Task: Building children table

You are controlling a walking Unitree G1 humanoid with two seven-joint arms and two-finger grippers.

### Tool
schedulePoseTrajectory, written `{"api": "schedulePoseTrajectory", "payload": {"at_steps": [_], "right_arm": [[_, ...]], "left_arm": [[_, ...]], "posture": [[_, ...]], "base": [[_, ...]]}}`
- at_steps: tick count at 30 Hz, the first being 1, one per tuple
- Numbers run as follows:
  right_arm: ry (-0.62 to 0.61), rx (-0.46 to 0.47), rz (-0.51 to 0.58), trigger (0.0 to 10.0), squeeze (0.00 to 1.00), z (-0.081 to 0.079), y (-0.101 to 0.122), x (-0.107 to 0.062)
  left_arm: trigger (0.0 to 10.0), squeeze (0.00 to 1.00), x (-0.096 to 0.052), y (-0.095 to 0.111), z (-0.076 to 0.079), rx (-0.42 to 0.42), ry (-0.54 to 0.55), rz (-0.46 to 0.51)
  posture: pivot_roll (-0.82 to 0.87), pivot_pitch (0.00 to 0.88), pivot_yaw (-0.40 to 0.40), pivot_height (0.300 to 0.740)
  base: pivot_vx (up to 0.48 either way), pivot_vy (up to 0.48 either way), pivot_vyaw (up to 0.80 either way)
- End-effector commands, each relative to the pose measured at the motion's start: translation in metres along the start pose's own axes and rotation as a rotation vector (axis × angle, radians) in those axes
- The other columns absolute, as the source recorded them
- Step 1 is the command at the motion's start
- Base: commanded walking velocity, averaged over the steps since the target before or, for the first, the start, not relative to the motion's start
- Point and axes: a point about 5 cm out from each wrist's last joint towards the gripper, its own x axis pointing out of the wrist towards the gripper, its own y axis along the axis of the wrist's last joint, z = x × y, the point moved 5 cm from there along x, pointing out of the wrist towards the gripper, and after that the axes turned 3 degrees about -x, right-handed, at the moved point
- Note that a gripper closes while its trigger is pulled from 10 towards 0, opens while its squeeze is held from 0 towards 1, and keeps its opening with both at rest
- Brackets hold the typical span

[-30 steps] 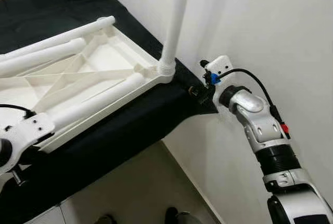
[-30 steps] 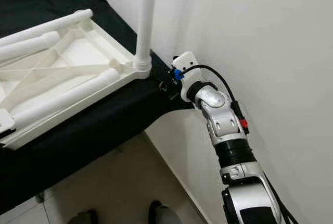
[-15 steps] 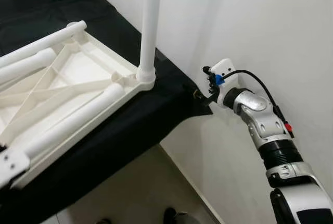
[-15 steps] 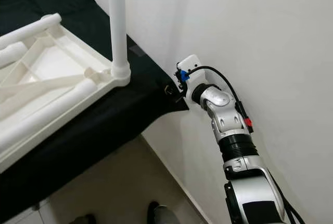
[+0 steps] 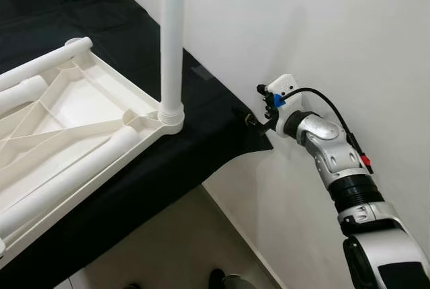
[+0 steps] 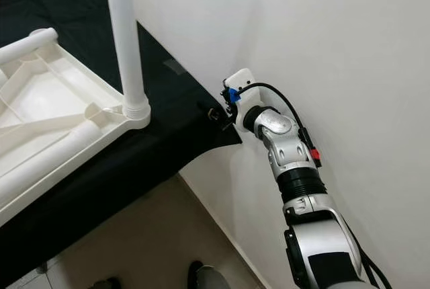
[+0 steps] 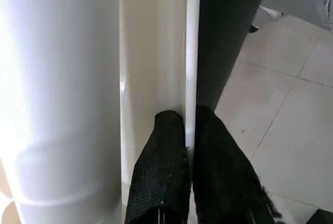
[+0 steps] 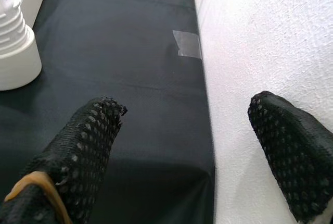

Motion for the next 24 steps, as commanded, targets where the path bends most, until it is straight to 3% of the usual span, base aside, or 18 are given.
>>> {"api": "schedulePoseTrajectory", "payload": {"at_steps": [1,2,11,12,13,14,24], "right_arm": [[-0.021,0.001,0.011,10.0,0.0,0.004,0.0,-0.002],[-0.02,0.001,0.013,10.0,0.0,0.004,0.001,-0.002],[-0.014,0.003,0.022,10.0,0.0,0.002,0.002,-0.002],[-0.014,0.004,0.023,10.0,0.0,0.002,0.002,-0.002],[-0.014,0.004,0.023,10.0,0.0,0.002,0.002,-0.002],[-0.012,0.005,0.024,10.0,0.0,0.001,0.003,-0.002],[0.001,0.015,0.031,10.0,0.0,-0.005,0.004,0.002]], "left_arm": [[10.0,0.0,0.0,-0.022,-0.021,-0.035,0.123,-0.096],[10.0,1.0,0.0,-0.021,-0.023,-0.033,0.124,-0.091],[10.0,1.0,0.002,-0.005,-0.027,-0.014,0.12,-0.035],[10.0,0.86,0.002,-0.004,-0.027,-0.012,0.123,-0.029],[10.0,0.86,0.002,-0.004,-0.027,-0.012,0.123,-0.029],[10.0,0.0,0.002,0.0,-0.026,-0.006,0.118,-0.018],[10.0,0.0,-0.01,0.04,-0.032,0.055,0.126,0.098]], "posture": [[0.15,0.226,-0.147,0.74],[0.14,0.225,-0.142,0.74],[0.14,0.23,-0.136,0.74],[0.14,0.23,-0.136,0.74],[0.14,0.23,-0.136,0.74],[0.14,0.232,-0.135,0.74],[0.14,0.234,-0.131,0.74]], "base": [[0.0,0.0,0.0],[0.0,0.0,0.0],[0.0,0.0,0.0],[0.0,0.0,0.0],[0.0,0.0,0.0],[0.0,0.0,0.0],[0.0,0.0,0.0]]}}
